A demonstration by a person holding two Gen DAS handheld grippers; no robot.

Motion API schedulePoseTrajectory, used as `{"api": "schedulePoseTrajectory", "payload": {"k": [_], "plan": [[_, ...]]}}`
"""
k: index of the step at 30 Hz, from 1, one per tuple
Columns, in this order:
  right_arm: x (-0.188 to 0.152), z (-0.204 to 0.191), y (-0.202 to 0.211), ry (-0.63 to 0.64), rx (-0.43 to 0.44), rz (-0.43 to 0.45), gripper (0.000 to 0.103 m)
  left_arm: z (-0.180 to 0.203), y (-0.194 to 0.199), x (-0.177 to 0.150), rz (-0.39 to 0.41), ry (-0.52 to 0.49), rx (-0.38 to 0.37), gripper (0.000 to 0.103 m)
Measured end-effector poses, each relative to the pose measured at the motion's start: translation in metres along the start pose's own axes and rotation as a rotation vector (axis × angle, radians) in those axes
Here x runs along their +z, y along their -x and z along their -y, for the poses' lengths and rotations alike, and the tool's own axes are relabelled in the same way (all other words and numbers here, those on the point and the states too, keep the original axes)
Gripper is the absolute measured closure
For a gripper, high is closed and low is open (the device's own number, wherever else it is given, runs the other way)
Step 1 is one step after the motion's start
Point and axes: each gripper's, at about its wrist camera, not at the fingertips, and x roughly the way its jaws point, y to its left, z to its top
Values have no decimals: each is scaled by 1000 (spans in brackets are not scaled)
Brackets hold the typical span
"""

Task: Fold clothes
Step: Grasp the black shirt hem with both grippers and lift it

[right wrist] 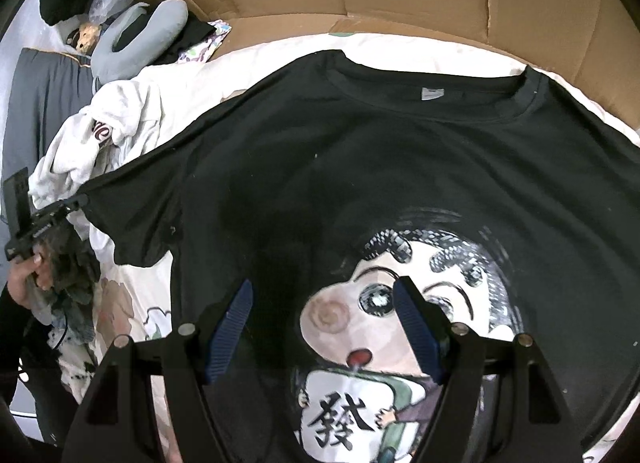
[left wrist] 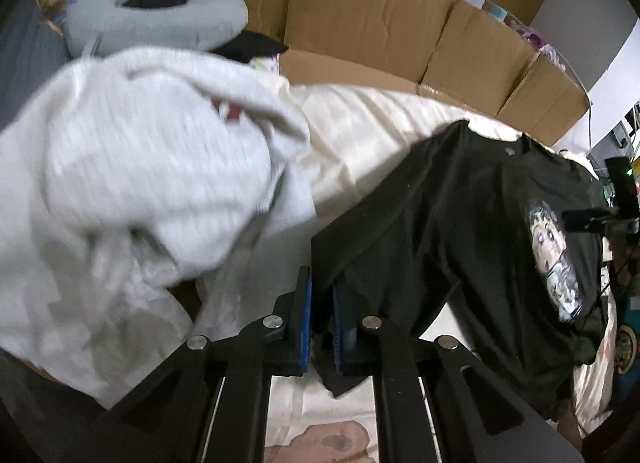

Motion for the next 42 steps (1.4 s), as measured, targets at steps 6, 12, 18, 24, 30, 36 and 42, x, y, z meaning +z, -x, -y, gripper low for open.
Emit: {"api": "schedulePoseTrajectory", "payload": {"k": [6, 12, 18, 24, 30, 36, 42], "plan": [[17, -5, -13, -16, 20, 18, 31, -5, 5, 33, 1, 33, -10, 95], [50, -19, -30, -13, 33, 57, 45, -18, 11, 52, 7, 111, -16, 95], [91, -41, -65, 12, 19, 68, 55, -30, 0, 66, -20, 167, 1, 95], [126, -67, -109, 75, -16, 54, 56, -37, -13, 67, -62, 211, 11, 95], [151, -83, -133, 102, -43, 64, 56, -40, -20, 65, -91, 209, 7, 95], [174, -90, -146, 92, -65, 76, 56, -44, -28, 64, -113, 225, 4, 95], [189, -106, -161, 142, -129, 63, 48, -44, -42, 65, -155, 245, 12, 95]]}}
